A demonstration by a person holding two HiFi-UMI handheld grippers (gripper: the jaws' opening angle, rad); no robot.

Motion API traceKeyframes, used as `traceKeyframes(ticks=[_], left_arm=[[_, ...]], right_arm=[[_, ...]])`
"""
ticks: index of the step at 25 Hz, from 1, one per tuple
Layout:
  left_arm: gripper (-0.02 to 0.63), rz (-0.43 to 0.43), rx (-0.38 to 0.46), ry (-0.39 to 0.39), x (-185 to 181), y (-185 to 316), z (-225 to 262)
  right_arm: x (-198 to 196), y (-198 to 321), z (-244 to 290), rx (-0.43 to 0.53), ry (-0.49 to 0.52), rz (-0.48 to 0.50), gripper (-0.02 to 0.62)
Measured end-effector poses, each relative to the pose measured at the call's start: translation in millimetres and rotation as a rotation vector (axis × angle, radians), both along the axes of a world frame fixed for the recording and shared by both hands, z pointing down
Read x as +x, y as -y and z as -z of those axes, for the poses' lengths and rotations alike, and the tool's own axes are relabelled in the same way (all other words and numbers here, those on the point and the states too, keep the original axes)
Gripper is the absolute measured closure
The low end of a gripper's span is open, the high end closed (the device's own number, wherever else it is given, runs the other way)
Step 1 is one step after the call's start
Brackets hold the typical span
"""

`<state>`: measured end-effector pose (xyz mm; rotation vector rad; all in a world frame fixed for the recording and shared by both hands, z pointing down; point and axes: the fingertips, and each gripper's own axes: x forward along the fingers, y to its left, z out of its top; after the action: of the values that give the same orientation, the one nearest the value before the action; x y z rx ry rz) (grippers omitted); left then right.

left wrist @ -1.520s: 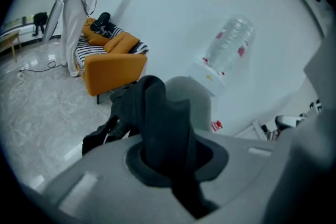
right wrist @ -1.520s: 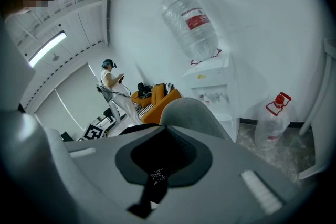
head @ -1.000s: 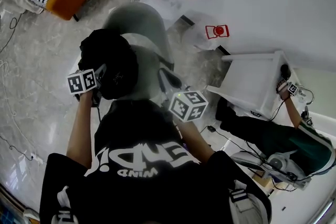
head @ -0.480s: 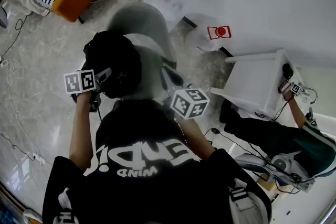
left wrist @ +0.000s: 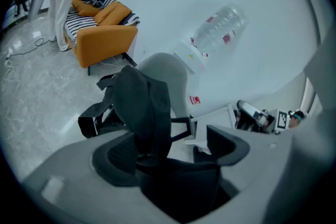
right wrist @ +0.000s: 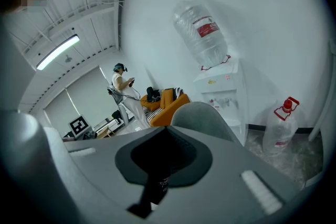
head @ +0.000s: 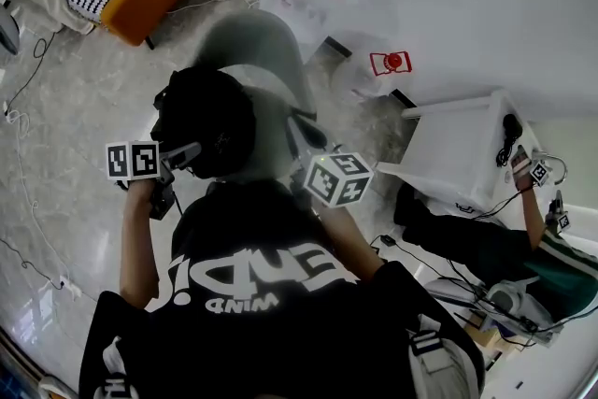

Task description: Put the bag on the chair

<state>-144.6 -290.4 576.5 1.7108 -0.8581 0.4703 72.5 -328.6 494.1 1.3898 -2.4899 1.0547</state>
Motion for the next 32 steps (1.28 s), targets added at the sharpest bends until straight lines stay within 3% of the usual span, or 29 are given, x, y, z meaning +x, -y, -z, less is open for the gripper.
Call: traceKeyframes(ticks=[4,12,14,17,21,29,32], left_arm=[[0.202,-0.041,0.055,0.04,0,-8,24],[0.24,-0.053,0.329,0.054,-1,12,113],[0.288,-0.036,0.415,0.095,-2,15,126],[0.454,0.022,0.571,0.167,-7,20,139],[0.606,0.068,0.697,0.21,-7,20,136],[0.607,0.098,0.821,0.279,-11,22,117],[0.606,0.126,0.82,0.293,-13,24,106]], right_arm=[[-1,-2,3,0.01,0.004,0.002,0.595],[-8,-6,8,0.022,0.003,0.028,0.595],[-9,-6,11,0.035,-0.002,0.035,0.595],[-8,-7,14,0.064,-0.031,0.043,0.595],[-5,-9,14,0.104,-0.06,0.046,0.595],[2,-6,9,0.139,-0.083,0.036,0.595],[5,-7,1,0.134,-0.095,0.03,0.595]])
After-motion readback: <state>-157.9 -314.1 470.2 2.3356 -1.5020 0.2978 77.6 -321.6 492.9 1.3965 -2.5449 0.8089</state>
